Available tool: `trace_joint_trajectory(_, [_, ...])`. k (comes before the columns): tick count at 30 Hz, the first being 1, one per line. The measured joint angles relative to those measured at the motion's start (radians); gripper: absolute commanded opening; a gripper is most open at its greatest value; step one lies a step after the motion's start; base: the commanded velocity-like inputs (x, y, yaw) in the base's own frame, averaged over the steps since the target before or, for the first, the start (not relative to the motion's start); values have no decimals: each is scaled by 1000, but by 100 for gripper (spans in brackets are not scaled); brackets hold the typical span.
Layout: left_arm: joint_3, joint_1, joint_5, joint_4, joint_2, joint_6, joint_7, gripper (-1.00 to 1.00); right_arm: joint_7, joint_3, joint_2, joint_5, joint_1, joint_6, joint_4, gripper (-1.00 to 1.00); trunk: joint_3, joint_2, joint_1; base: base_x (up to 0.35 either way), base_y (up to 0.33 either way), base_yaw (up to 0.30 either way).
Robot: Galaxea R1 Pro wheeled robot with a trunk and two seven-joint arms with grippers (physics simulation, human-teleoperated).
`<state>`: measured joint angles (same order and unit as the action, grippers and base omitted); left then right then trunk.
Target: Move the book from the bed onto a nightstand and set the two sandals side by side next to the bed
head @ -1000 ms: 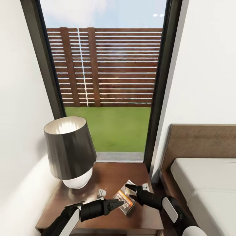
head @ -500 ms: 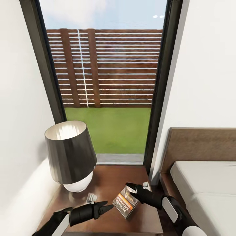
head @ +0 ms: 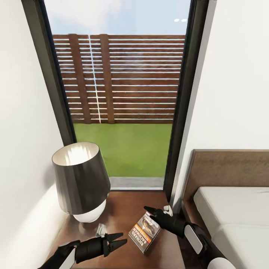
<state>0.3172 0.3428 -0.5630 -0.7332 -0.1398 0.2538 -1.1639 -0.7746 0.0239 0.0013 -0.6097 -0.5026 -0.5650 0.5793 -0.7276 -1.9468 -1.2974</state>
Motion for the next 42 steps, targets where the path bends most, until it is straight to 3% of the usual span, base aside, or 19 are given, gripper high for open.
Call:
trace_joint_trajectory(13, [2, 0, 1, 0, 2, 0, 3, 100, -1, -3, 2, 2, 0, 12, 0, 100, 41, 91, 50, 0, 0, 0])
trace_joint_trajectory(15, [2, 0, 2, 0, 3, 0, 5, 100, -3, -4, 1, 2, 0, 46, 1, 100, 47, 105, 58, 0, 0, 0])
trace_joint_trajectory(17, [3, 0, 2, 0, 3, -1, 6, 100, -4, -4, 1, 4, 0, 139, 2, 100, 53, 119, 65, 0, 0, 0])
trace_joint_trajectory(20, [3, 0, 2, 0, 3, -2, 6, 100, -4, -5, 0, 7, 0, 223, 2, 100, 63, 140, 77, 0, 0, 0])
trace_joint_trajectory(26, [3, 0, 24, 1, 2, -2, 6, 100, -9, -23, -11, 11, 6, 269, 64, 100, 81, 182, 100, 0, 0, 0])
trace_joint_trajectory(28, [3, 0, 57, 1, 3, -2, 6, 100, -11, -24, -46, 11, 9, 272, 94, 100, 88, 196, 107, 0, 0, 0])
trace_joint_trajectory(31, [3, 0, 93, 2, 5, -3, 7, 100, -21, -25, -156, 11, 12, 273, 114, 100, 97, 217, 119, 0, 0, 0])
trace_joint_trajectory(34, [3, 0, 103, 11, 6, -3, 8, 100, -46, -25, -222, 10, 13, 274, 108, 100, 107, 238, 130, 0, 0, 0])
trace_joint_trajectory(37, [3, 0, 108, 27, 8, -3, 9, 100, -64, -25, -250, 10, 14, 275, 58, 100, 116, 259, 142, 0, 0, 0])
trace_joint_trajectory(42, [2, 0, 109, 38, 9, -4, 10, 100, -71, -25, -259, 10, 15, 276, -39, 100, 129, 287, 157, 0, 0, 0])
